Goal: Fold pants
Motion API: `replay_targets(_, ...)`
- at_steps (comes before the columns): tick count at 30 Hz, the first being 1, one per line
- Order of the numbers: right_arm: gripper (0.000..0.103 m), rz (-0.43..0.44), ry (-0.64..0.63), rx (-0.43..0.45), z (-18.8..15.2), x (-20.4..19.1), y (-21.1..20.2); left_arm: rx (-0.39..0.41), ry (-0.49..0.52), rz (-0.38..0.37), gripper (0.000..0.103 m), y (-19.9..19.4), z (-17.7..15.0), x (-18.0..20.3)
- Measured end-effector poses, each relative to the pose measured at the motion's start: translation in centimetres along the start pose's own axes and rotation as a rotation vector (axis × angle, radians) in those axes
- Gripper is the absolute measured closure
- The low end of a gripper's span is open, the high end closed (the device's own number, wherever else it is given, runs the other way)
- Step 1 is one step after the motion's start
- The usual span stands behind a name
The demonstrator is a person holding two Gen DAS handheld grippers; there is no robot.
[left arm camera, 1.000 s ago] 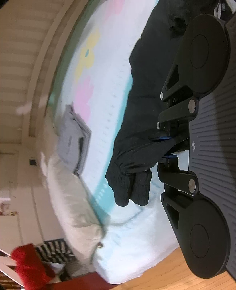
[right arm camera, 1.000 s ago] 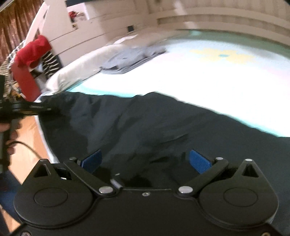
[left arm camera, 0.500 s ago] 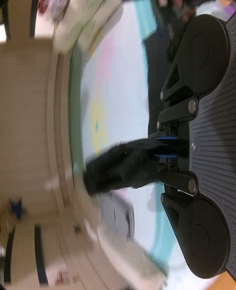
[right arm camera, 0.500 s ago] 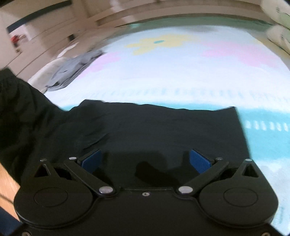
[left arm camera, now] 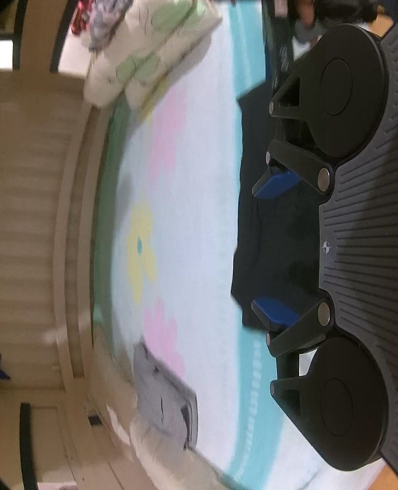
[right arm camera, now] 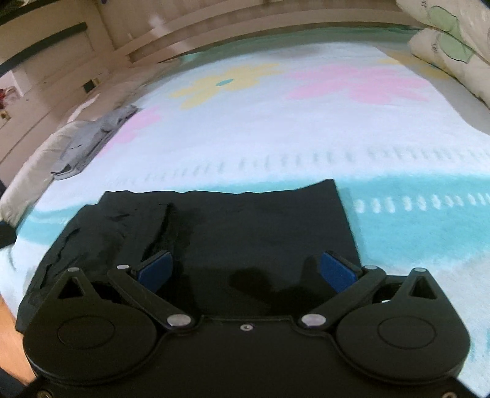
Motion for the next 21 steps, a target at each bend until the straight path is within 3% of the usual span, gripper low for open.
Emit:
replay_targets(7,0.0,0.136,-0.099,0.012,0.0,-3.4,0.4,-0.098,0.016,0.107,0.032,3.2,-0.5,-2.8)
replay_targets(12,0.0,0.176,-0.136,-0.053,-0.1,-5.5,1.8,-0.172,-0.077,0.079,0.032,4.4,-1.9,-4.7)
replay_targets(17,0.0,0.151,-0.17,-0.116,-0.2,-6.9,3.9,-0.157,-0.097,0.092,0.032,4.1,-1.7,-5.9)
replay_targets(21,0.0,0.198,-0.138,-0.17,-0.3,-7.1,4.7,-0.153,-0.146,0.066,0.032,3.9,-1.4,-6.7)
Point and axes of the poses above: each gripper's, at about its wrist camera, not at the fingertips, and y roughly the way its jaws point, x to its right, z to its top, the point moved 1 cm from there along y, roughly the way its jaws point, and after that the axes turned 9 degrees about -x, right-handed, at the moved point
